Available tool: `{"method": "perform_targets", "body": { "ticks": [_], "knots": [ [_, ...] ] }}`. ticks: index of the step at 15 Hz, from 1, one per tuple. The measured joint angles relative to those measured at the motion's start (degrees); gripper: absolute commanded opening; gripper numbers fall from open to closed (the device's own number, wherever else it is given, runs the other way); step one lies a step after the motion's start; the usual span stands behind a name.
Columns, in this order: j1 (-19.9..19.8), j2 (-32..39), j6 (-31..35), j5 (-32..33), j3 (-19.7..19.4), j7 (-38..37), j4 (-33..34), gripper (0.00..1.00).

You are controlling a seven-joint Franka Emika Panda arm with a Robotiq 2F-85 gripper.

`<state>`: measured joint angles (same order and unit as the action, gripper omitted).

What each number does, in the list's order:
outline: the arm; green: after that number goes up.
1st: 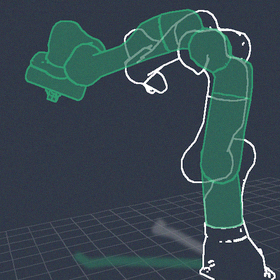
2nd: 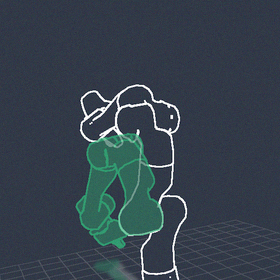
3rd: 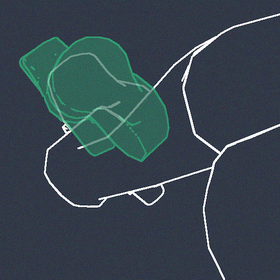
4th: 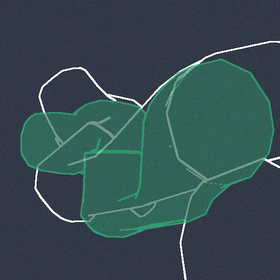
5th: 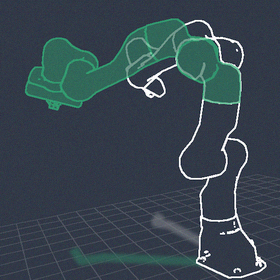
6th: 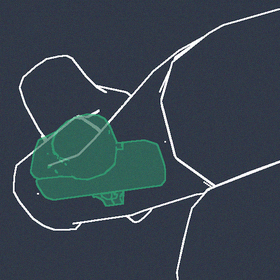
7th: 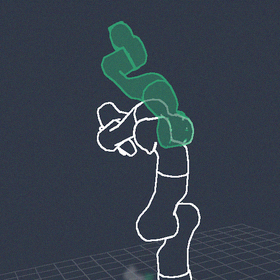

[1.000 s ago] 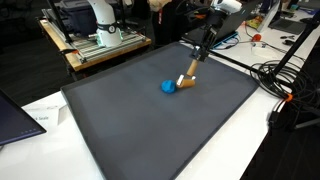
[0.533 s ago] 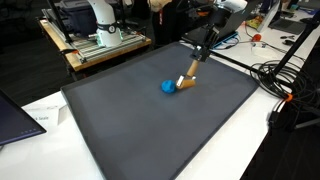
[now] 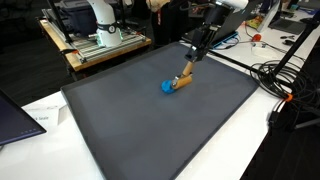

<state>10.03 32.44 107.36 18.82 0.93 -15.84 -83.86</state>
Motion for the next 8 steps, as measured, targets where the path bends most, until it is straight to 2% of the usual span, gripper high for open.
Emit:
{"method": "perform_targets", "body": {
  "ticks": [8],
  "knots": [
    [-5.6,-0.01,-1.84,-10.18,0.03,9.47,3.62,0.22]
  ]
}}
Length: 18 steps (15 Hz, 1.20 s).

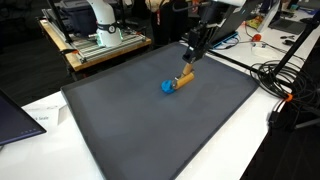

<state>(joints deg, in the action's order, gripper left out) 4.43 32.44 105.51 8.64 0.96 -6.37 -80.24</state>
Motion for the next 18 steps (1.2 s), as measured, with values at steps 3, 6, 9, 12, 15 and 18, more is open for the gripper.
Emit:
{"method": "perform_targets", "body": {
  "ticks": [3,6,9,12,15,18],
  "knots": [
    [-1.88,0.0,-1.3,-3.25,0.03,3.04,1.51,0.22],
    [-3.76,0.0,-2.54,-6.21,0.05,5.87,2.73,0.22],
    [-5.81,0.01,-3.5,-9.15,0.05,7.83,3.65,0.22],
    [-7.91,0.02,-4.09,-11.61,0.03,9.35,4.35,0.22],
    [-10.08,0.03,-4.09,-14.0,0.0,10.84,4.81,0.47],
    [-10.32,0.26,-4.08,-14.04,-0.23,10.96,4.79,0.47]
  ]
}}
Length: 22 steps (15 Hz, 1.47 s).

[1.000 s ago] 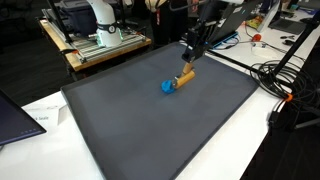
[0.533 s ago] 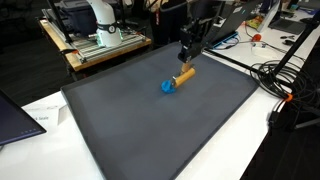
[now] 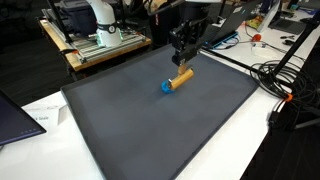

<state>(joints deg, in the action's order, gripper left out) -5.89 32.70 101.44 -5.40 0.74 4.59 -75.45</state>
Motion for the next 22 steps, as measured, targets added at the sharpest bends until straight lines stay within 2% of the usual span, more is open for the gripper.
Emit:
{"method": "perform_targets", "body": {
  "ticks": [3,4,8,11,15,19,22],
  "knots": [
    [0.47,0.21,0.0,0.0,0.01,-0.04,0.0,0.47],
    [0.49,0.22,0.0,0.0,0.01,-0.04,0.0,0.22],
    [0.24,0.48,-2.07,-0.17,0.05,0.61,0.11,0.22],
    [-1.05,1.67,-8.19,-1.85,0.06,2.29,2.11,0.22],
    [-4.67,4.24,-15.2,-6.41,0.11,5.46,7.17,0.22],
    [-8.33,6.75,-16.95,-11.37,0.25,7.97,12.05,0.22],
    [-9.63,8.59,-16.75,-14.02,0.43,8.28,14.54,0.22]
  ]
}}
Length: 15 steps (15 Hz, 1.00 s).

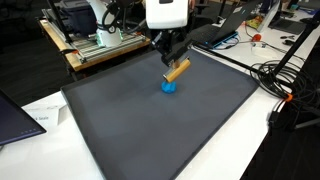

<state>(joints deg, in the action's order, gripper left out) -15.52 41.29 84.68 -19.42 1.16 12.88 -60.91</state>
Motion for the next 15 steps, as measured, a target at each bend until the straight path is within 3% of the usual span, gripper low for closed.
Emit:
{"method": "perform_targets", "body": {
  "ticks": [9,15],
  "knots": [
    [-3.78,1.36,8.59,-1.84,0.03,4.86,-1.47,0.22],
    [-7.79,-5.41,15.85,-3.07,0.05,11.9,-12.76,0.22]
  ]
}}
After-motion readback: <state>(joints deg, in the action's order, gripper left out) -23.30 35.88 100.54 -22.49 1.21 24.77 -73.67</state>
